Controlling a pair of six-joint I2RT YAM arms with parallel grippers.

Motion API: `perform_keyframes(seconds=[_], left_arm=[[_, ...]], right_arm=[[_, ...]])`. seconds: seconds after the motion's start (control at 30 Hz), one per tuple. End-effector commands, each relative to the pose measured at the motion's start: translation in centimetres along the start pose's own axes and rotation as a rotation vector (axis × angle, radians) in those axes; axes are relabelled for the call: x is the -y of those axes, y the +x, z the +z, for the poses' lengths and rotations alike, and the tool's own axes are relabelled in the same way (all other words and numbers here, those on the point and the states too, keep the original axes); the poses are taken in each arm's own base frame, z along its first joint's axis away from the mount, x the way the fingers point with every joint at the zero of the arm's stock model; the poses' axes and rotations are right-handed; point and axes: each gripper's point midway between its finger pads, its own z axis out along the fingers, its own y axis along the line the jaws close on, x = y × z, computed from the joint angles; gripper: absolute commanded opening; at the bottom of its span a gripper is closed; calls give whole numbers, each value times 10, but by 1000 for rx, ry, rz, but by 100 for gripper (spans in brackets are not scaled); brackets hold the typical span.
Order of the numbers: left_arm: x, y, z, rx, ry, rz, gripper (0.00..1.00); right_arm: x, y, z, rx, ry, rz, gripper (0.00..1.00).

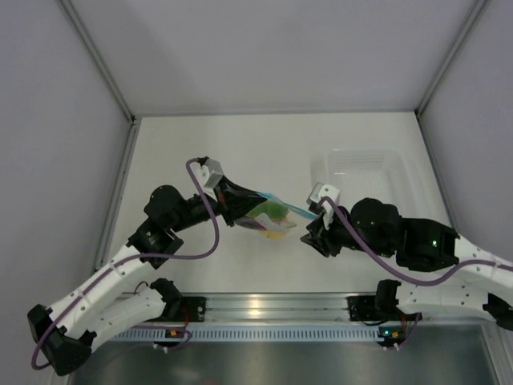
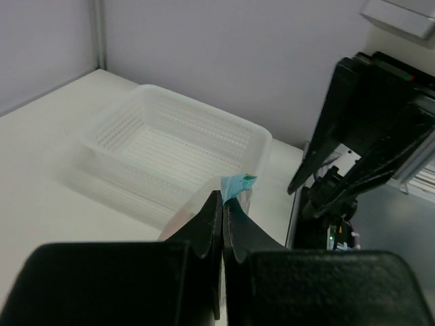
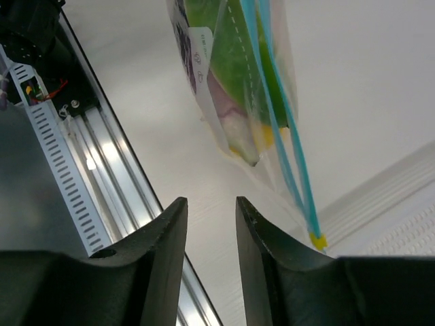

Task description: Open the zip-top bag and remove the fake food

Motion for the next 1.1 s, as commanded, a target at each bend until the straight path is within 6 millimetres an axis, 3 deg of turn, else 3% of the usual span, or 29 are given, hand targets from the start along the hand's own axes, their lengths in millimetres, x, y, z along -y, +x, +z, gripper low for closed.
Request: perform_keyframes(seconds=[0.0, 0.03, 0.23, 0.43, 0.67, 0.9, 1.07], left_arm=[[41, -22, -8, 60, 210, 99, 0], [43, -19, -9, 52, 227, 104, 0], [56, -11, -16, 31, 306, 146, 0], [52, -5, -12, 12, 303, 133, 0], [55, 2, -11, -11, 340, 141, 0], [71, 12, -19, -46, 472, 189, 0], [69, 9, -15, -43, 457, 182, 0]], right_arm=[[6, -36, -5, 101, 33, 16, 36], [8, -40, -4, 108, 49, 20, 41], [23, -63, -14, 187, 132, 51, 48], [24, -77, -27, 230, 127, 71, 51], [38, -70, -27, 204, 200, 66, 51], [42, -60, -23, 167, 218, 59, 51], [21, -49, -17, 128, 96, 18, 52]])
